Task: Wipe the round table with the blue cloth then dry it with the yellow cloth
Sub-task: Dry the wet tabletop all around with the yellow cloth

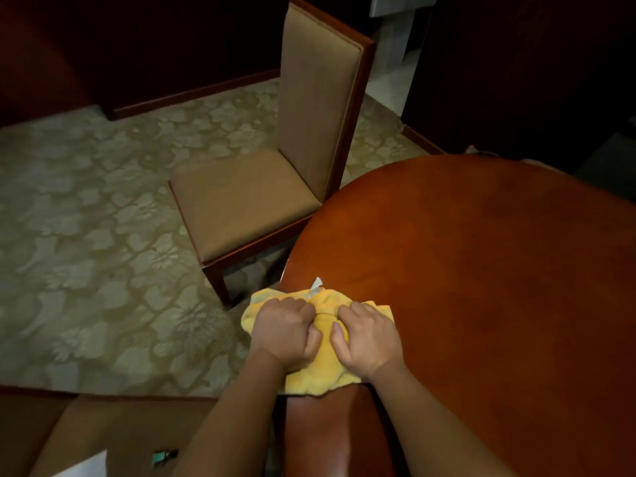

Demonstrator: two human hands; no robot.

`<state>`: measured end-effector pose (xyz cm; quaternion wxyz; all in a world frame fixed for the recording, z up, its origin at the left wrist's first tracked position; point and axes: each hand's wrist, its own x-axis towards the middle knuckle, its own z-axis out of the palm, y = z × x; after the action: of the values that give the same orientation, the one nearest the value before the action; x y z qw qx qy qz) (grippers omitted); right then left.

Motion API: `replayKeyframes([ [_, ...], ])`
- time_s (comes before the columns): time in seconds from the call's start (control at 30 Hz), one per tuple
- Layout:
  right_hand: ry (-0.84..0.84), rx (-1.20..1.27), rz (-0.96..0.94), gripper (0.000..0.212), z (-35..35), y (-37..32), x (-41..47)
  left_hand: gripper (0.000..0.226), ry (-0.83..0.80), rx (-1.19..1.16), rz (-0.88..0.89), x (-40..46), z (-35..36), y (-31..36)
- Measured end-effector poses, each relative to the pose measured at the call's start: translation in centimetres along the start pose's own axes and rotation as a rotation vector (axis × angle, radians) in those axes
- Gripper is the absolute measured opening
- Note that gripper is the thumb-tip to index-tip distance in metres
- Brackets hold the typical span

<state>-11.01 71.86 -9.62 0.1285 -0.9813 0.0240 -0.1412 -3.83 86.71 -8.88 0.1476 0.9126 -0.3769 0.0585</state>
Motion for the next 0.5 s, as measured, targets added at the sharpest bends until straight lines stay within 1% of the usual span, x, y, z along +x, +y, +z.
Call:
replayKeyframes([
  [0.13, 0.014, -0.008, 0.071, 0.029, 0.9, 1.1, 4.1, 0.027, 0.032, 0.007, 0.041, 4.6, 0.7, -2.2],
  [0.3, 0.045, -0.039, 0.134, 0.031, 1.8, 2.9, 8.3, 0.029, 0.02, 0.056, 0.087, 9.7, 1.3, -3.9],
  [0.5, 0.085, -0.065, 0.175, 0.033, 2.1, 3.8, 10.5, 0.029, 0.077, 0.023, 0.142, 12.5, 1.7, -4.7],
])
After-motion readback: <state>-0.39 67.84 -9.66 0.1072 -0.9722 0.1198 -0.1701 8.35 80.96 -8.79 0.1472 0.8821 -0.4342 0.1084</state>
